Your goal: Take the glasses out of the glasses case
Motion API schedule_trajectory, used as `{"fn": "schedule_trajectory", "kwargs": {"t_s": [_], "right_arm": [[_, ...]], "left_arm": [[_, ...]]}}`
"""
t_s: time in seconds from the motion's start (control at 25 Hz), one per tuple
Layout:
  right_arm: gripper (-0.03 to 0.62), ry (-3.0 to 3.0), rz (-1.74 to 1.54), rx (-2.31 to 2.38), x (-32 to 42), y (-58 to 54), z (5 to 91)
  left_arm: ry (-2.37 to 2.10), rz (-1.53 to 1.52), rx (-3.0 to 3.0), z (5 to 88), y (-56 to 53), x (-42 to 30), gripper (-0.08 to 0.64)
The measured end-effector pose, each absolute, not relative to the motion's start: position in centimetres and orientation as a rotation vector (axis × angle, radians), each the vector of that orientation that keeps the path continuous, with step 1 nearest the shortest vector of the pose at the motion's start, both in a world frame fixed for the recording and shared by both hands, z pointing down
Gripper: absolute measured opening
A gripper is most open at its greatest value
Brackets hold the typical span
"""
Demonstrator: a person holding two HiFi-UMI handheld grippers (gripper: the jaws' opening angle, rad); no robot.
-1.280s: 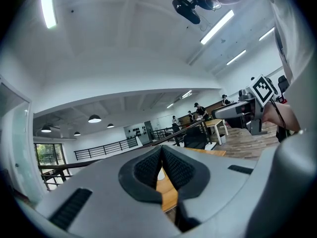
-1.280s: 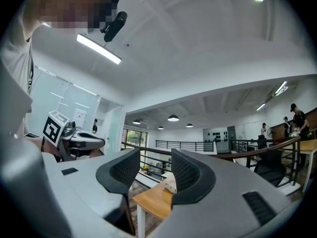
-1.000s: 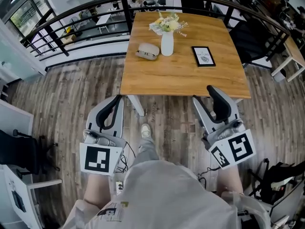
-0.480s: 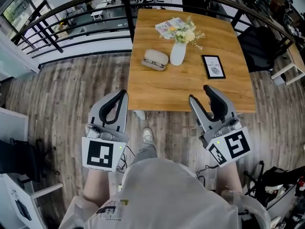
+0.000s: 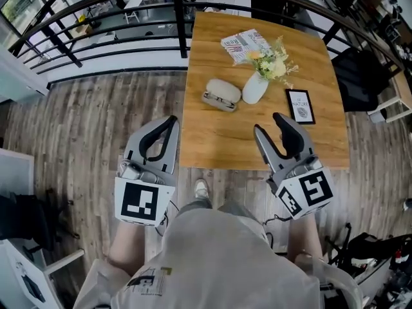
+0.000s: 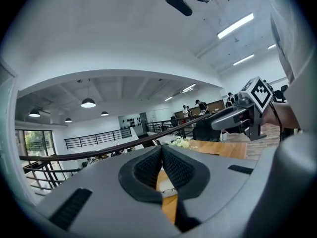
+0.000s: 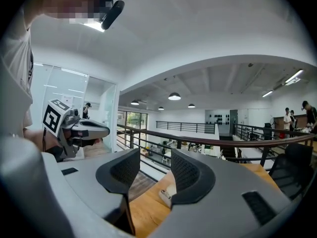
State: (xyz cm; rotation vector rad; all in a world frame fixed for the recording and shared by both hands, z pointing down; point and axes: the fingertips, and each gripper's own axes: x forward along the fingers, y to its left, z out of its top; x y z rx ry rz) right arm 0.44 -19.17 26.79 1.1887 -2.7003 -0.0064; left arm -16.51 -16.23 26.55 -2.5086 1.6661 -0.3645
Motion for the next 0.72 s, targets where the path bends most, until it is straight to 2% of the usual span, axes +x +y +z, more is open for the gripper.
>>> {"fn": "schedule_trajectory", "kwargs": {"t_s": [0.72], "right_arm": [[0.209, -2.578, 0.098, 0.919, -0.2, -29.9, 35.1]], "left_arm": [[1.741, -0.454, -2.574, 31.5, -25.7, -14.7, 0.017]]}}
